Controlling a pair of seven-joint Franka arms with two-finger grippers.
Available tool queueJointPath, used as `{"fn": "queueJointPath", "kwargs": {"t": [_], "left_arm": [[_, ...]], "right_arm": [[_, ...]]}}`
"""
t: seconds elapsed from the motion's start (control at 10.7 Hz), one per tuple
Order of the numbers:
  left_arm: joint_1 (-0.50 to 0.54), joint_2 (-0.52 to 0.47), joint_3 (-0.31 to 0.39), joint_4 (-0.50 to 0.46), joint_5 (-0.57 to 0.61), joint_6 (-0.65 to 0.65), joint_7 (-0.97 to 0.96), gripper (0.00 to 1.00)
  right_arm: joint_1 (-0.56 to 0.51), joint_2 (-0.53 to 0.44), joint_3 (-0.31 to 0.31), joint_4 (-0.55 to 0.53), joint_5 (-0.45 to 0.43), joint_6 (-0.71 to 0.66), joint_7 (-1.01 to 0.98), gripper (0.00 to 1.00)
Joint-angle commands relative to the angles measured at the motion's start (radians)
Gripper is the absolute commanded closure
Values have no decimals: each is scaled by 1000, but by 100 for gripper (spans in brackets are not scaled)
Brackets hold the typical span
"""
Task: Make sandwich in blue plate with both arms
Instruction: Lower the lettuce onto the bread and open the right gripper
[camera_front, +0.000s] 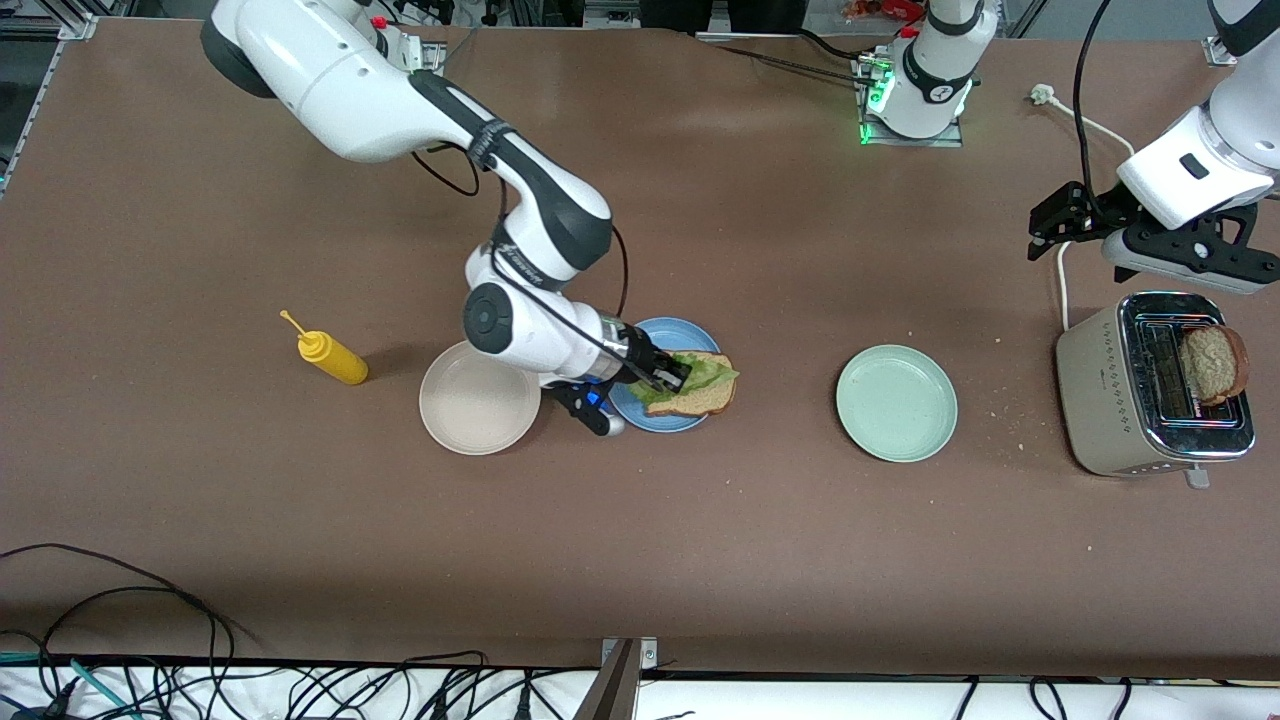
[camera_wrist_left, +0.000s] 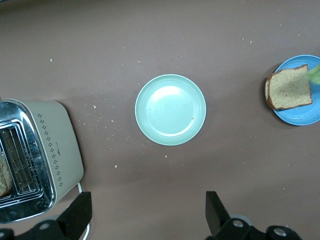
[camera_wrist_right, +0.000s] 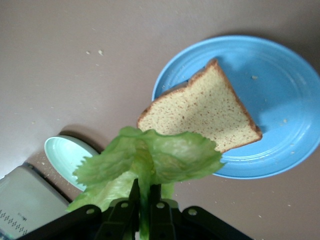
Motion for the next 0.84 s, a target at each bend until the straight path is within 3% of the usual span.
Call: {"fn": "queueJointPath", "kwargs": {"t": [0.0, 0.28, 0.75], "left_arm": [[11, -18, 3, -6, -3, -34, -8, 0], [11, -18, 3, -6, -3, -40, -8, 0], [33, -14, 3, -8, -3, -42, -8, 0]], "right_arm": [[6, 54, 4, 11, 46, 14, 21, 100], [5, 59, 2, -54, 49, 5, 11, 100], [6, 92, 2, -57, 44, 13, 5, 100]]}}
